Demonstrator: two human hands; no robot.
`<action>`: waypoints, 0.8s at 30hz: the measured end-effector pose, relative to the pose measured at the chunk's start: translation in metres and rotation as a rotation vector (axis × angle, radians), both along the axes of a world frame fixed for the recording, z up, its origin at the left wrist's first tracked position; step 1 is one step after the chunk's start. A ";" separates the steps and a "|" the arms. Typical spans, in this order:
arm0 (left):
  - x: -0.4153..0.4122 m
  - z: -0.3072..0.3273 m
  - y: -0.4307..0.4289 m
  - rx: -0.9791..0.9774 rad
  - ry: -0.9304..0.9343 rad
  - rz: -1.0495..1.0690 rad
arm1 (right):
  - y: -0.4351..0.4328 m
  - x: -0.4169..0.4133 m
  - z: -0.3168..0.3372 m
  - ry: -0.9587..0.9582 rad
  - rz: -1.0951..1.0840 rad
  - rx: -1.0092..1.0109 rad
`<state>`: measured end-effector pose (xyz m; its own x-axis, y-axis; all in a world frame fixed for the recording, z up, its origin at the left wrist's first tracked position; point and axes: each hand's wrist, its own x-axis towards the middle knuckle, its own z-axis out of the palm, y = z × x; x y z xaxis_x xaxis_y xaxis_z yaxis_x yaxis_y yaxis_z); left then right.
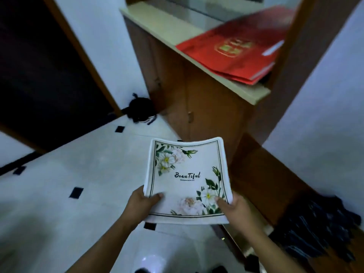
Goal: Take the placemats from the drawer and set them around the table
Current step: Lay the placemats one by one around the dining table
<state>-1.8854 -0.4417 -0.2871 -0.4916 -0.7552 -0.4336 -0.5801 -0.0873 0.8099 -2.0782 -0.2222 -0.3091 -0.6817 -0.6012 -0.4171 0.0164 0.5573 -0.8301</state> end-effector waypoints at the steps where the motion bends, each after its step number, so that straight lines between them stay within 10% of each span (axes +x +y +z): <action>1: 0.021 0.013 -0.009 -0.022 0.013 0.043 | -0.018 0.010 0.012 0.022 0.050 -0.021; 24: 0.570 0.107 -0.177 -0.329 0.064 0.954 | -0.462 0.468 0.106 0.081 0.991 -0.298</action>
<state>-1.3159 -0.6185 -0.1804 0.3654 -0.9222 -0.1266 -0.3395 -0.2587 0.9043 -1.6098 -0.6842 -0.2030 0.1551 -0.9787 -0.1344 -0.3995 0.0622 -0.9146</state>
